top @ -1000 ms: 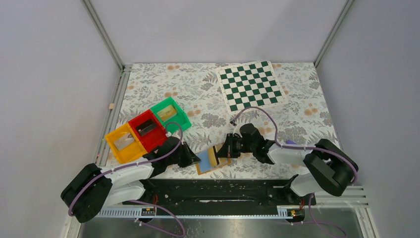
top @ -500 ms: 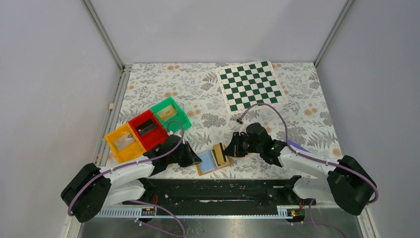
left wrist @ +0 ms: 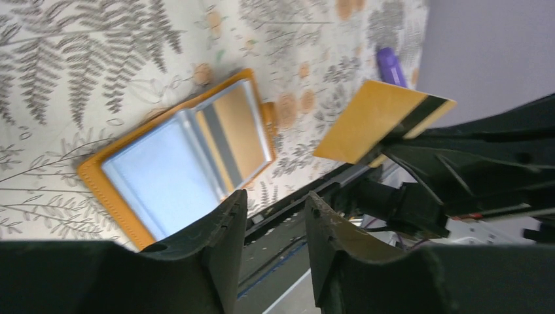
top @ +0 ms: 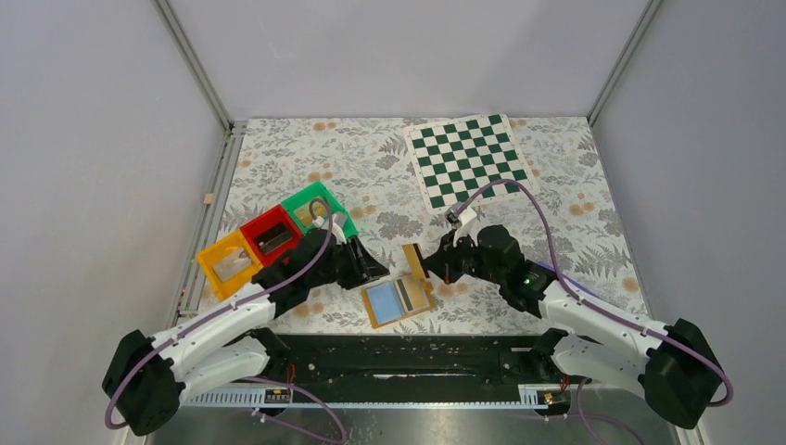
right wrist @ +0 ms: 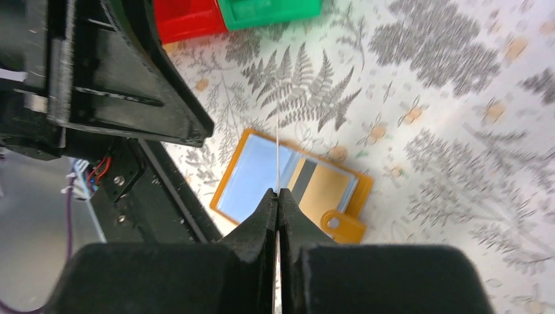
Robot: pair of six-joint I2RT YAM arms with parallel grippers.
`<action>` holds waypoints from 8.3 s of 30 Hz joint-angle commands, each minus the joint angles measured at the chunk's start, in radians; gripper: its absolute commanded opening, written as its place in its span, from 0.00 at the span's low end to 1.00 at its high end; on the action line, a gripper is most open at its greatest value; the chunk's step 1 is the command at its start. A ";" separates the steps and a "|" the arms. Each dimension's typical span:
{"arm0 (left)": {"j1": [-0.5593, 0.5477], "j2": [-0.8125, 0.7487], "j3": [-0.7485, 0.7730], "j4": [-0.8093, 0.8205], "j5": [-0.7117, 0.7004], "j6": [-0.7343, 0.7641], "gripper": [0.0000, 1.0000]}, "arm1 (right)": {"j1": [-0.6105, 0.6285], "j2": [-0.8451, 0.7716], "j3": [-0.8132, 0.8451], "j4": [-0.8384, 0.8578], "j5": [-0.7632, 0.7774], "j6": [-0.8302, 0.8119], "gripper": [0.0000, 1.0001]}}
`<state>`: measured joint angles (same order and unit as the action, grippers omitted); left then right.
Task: Take the credit cards out of the card holder
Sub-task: Remove the credit card from the card holder, then place the credit card in the storage box.
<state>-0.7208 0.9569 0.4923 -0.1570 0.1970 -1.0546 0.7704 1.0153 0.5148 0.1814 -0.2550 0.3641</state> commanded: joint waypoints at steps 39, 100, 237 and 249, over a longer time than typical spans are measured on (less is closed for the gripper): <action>-0.005 0.042 0.118 0.144 0.125 -0.130 0.27 | 0.497 0.063 -0.190 0.556 0.632 -0.909 0.00; 0.000 -0.078 0.084 0.152 0.594 0.535 0.00 | 0.002 0.162 0.411 -0.326 -0.571 -0.132 0.43; 0.071 0.116 0.015 0.462 0.771 0.303 0.00 | -0.171 0.292 0.395 -0.401 -0.765 -0.097 0.58; 0.089 0.110 0.025 0.456 0.751 0.284 0.09 | -0.125 0.277 0.334 -0.256 -0.812 -0.006 0.00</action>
<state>-0.6468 1.0821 0.4755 0.2733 0.9436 -0.7776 0.6384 1.3388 0.8734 -0.1890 -1.0435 0.2939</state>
